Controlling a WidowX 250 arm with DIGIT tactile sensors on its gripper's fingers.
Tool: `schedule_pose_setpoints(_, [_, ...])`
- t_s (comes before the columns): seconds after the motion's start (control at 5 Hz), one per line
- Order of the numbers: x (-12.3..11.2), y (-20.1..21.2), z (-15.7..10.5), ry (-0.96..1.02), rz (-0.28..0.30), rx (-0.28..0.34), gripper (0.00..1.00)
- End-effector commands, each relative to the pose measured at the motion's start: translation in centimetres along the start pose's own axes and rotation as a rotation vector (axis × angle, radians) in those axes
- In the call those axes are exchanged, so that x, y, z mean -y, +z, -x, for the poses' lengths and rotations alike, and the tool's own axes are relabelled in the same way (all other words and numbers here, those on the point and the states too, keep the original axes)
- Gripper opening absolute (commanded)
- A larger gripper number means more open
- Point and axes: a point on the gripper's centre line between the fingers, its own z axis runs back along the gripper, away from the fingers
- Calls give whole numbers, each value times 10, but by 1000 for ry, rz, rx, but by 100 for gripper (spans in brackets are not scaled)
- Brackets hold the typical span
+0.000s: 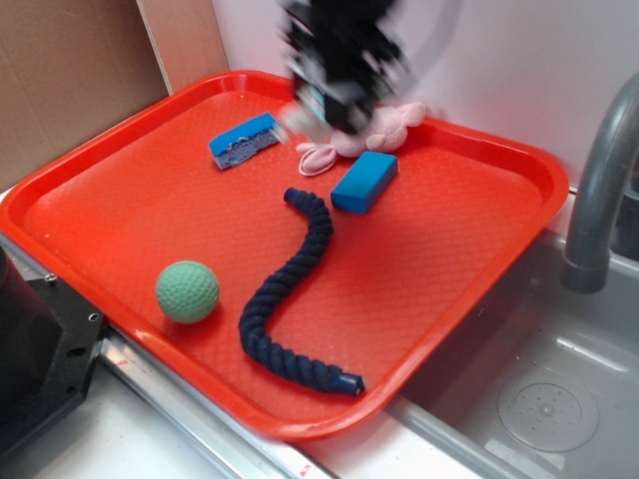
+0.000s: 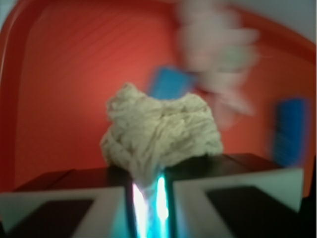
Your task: Grab the white paper.
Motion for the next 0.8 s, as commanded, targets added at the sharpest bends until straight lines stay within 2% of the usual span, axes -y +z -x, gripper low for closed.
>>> schedule_pose_setpoints(0.0, [-70,52,34,150,65,134,0])
schedule_pose_setpoints(0.2, [-88,51,55,180,101,161,0])
schedule_pose_setpoints(0.4, [-82,56,69,178,49,180,0])
schedule_pose_setpoints(0.6, [-74,60,76,156,65,200,0])
